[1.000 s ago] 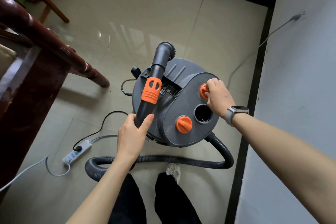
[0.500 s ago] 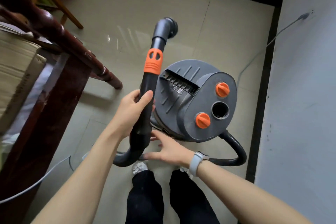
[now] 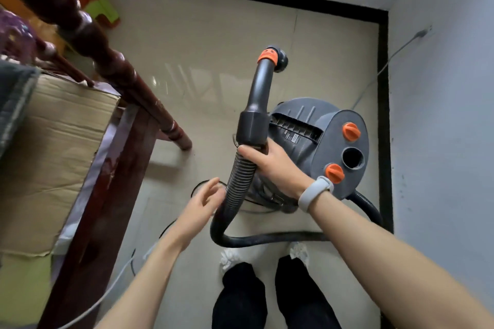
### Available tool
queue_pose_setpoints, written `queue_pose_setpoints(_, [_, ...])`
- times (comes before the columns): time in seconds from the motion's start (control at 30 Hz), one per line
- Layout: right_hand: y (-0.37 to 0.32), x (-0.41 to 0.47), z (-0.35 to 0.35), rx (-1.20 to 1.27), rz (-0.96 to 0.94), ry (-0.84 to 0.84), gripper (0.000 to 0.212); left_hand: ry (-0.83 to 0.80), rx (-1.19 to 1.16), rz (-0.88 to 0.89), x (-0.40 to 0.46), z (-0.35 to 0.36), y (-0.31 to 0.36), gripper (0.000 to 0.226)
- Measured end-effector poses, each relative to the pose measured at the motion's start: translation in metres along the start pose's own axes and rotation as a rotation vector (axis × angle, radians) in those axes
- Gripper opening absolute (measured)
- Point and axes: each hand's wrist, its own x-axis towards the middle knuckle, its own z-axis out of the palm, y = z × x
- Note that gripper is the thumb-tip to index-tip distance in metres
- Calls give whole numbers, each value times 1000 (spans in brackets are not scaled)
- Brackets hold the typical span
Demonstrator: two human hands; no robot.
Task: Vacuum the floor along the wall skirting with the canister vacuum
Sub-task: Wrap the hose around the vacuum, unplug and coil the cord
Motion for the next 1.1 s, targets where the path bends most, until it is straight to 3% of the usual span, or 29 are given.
queue_pose_setpoints(0.1, [-22, 5, -1, 75, 8, 66, 14, -150, 144, 141, -6, 11, -6, 48])
queue_pose_setpoints(0.23, [-48, 8, -17, 213, -32, 137, 12, -76, 341, 256, 12, 16, 11, 50])
queue_pose_setpoints(0.37, [-66, 12, -33, 489, -105, 244, 10, -51, 351, 454, 23, 23, 37, 43])
queue_pose_setpoints(0.53, [-83, 7, -49, 636, -166, 290, 14, -140, 409, 591, 29, 42, 83, 42])
queue_pose_setpoints(0.63, [-97, 8, -73, 741, -189, 342, 17, -174, 410, 582, 39, 48, 106, 39])
queue_pose_setpoints(0.77, [-113, 17, -110, 783, -237, 395, 15, -266, 489, 395, 61, 55, 105, 37])
queue_pose_setpoints(1.1, [-105, 88, -196, 837, -199, 467, 24, 78, 493, 448, 148, 93, 120, 40])
